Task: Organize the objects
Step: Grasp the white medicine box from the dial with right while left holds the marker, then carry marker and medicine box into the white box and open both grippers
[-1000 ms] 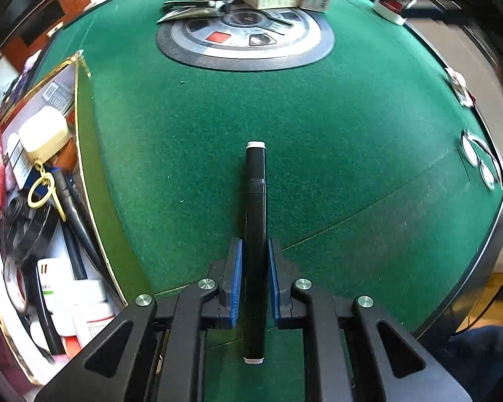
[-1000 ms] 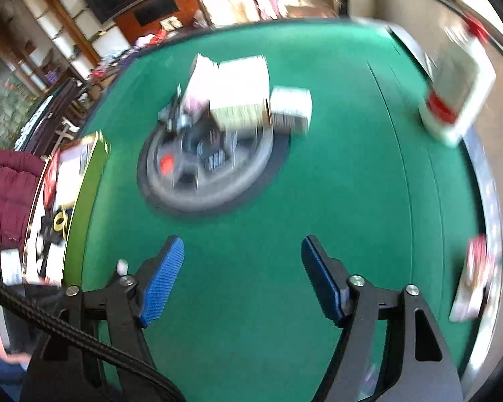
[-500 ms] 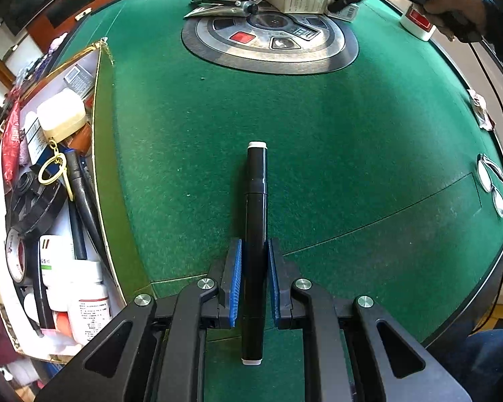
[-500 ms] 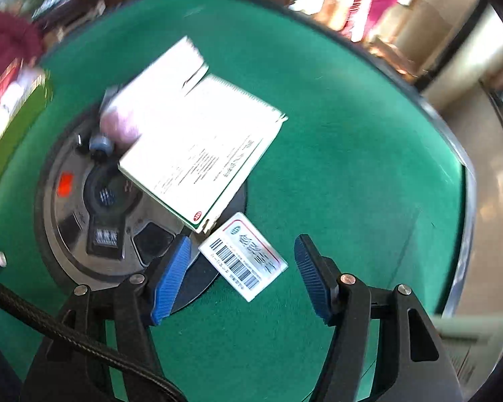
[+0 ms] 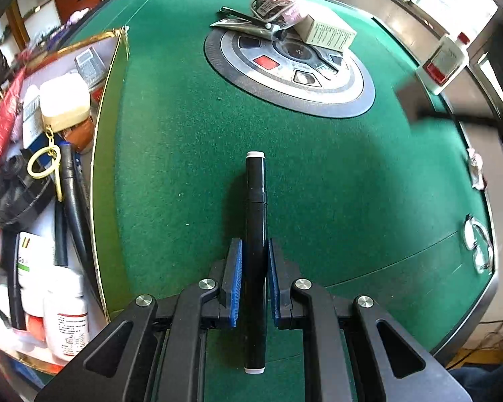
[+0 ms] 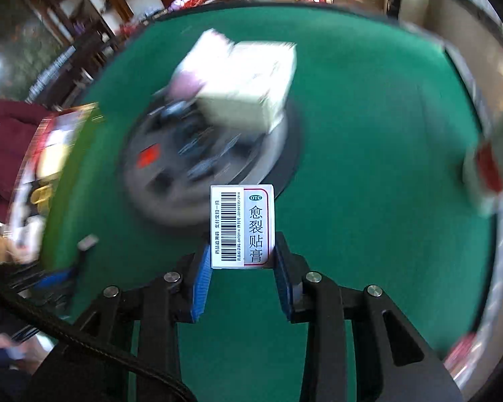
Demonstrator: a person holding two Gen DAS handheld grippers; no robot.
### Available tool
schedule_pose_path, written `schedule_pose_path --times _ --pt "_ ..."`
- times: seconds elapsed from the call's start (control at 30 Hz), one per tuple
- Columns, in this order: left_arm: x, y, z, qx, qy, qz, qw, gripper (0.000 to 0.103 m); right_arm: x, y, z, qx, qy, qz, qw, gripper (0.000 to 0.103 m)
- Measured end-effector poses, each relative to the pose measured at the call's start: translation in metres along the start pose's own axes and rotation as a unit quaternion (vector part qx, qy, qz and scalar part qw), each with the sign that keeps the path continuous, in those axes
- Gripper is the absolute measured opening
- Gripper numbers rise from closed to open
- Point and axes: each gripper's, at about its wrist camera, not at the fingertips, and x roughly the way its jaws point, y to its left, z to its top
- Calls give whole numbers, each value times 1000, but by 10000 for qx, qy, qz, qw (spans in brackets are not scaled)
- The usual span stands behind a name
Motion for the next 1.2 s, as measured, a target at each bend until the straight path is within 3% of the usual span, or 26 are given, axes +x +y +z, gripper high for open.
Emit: schedule_pose_path --times 0.13,0.3,0.53,0.73,0.93,1.2 --pt "2 0 6 -14 44 -131 9999 11 7 36 -63 324 144 453 9983 32" --pt "-1 -5 8 136 31 -295 9995 11 14 55 -84 438 261 494 9975 32" --pt "-24 -1 6 288 -136 -494 9983 12 -1 69 -81 499 46 413 9979 32" --pt "-53 23 7 193 -375 -616 9972 12 0 106 -72 317 -50 394 9987 32" --pt "-89 71 2 -74 -686 -574 9960 12 8 152 -53 -6 -98 512 9986 32" --pt "-118 168 -4 -673 -930 -234 9931 12 34 222 -12 -504 -65 714 9962 32"
